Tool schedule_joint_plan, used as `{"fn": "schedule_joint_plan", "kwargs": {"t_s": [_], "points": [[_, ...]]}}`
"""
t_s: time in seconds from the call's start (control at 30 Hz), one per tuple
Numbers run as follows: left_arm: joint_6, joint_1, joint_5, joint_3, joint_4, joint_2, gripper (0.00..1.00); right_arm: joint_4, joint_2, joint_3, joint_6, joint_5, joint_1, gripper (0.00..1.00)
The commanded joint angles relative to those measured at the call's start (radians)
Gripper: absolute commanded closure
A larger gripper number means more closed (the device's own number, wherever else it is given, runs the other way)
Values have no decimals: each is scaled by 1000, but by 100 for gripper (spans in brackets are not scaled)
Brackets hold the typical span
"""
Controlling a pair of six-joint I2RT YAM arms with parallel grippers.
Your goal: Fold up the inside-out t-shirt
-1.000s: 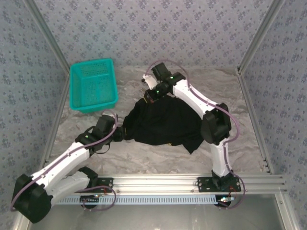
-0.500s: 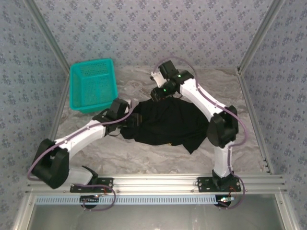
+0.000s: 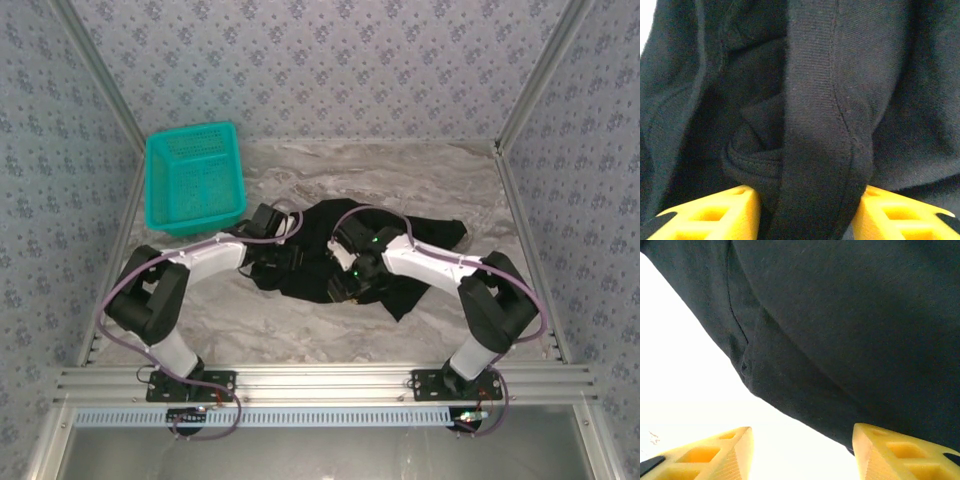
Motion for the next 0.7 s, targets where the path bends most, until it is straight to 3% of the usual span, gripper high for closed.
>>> {"fn": "schedule_joint_plan", "kwargs": {"t_s": [0.0,0.1,0.2,0.37,0.6,0.67], "points": [[19,6,42,4,-14,-15,65,100,35,-4,47,30,6,42],[19,15,60,-17,-12,-62,83,120,70,-7,30,59,-6,46],[14,43,105,-35,-11,-100,99,106,79,-22,8,100,-37,68],[-45,90,206,-80,34,-209,100,61,-6,-63,-23,130,-109,100],[-220,124,390,-126,130,-445,100,-58,-143,-80,-43,240,-231,100],[-241,127,394,-126,124,-510,100,-37,-182,-84,-61,197,-212,100]]}}
